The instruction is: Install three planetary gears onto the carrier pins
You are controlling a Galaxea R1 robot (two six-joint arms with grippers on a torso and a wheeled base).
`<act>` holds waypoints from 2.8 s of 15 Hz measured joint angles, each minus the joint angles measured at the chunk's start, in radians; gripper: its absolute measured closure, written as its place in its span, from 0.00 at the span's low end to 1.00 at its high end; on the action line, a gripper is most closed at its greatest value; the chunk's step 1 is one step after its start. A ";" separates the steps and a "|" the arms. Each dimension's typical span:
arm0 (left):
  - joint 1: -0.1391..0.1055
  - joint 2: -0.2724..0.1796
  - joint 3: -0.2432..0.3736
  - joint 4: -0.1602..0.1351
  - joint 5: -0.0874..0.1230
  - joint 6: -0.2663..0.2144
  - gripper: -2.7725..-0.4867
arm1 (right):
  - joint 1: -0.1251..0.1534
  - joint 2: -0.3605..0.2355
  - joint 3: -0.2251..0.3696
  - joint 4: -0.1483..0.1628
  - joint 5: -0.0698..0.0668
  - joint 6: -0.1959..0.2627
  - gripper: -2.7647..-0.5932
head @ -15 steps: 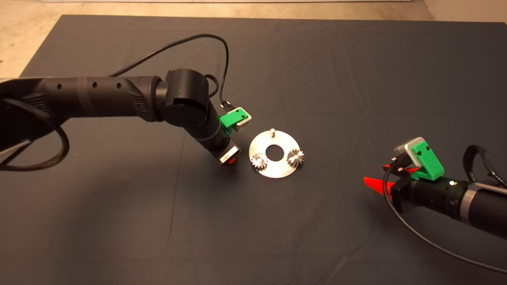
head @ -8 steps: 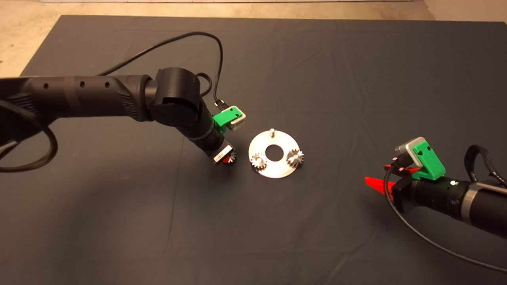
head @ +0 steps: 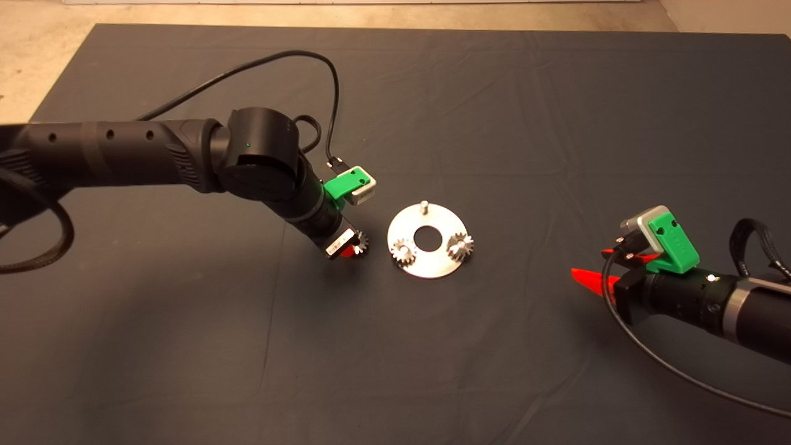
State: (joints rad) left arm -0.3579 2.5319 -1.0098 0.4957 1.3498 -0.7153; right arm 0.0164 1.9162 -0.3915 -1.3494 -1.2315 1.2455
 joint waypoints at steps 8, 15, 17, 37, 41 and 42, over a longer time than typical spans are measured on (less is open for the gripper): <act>0.001 -0.003 0.017 0.012 -0.036 -0.014 0.51 | 0.000 0.000 0.000 0.000 0.000 0.000 0.59; 0.010 -0.006 0.032 0.059 -0.043 -0.054 0.51 | 0.006 0.000 0.000 0.000 0.000 0.000 0.59; 0.032 -0.005 0.032 0.065 -0.044 -0.053 0.51 | 0.006 -0.002 0.000 0.000 0.000 0.000 0.59; 0.085 0.000 -0.034 0.116 -0.092 0.018 0.51 | 0.009 -0.027 0.000 0.000 0.001 0.000 0.59; 0.085 0.003 -0.040 0.118 -0.104 0.020 0.51 | 0.009 -0.027 0.000 0.000 0.001 0.000 0.59; 0.085 0.003 -0.040 0.118 -0.104 0.020 0.51 | 0.009 -0.026 0.000 0.000 0.001 0.000 0.59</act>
State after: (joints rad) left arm -0.2726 2.5349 -1.0500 0.6132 1.2455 -0.6951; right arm 0.0253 1.8897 -0.3915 -1.3494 -1.2304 1.2455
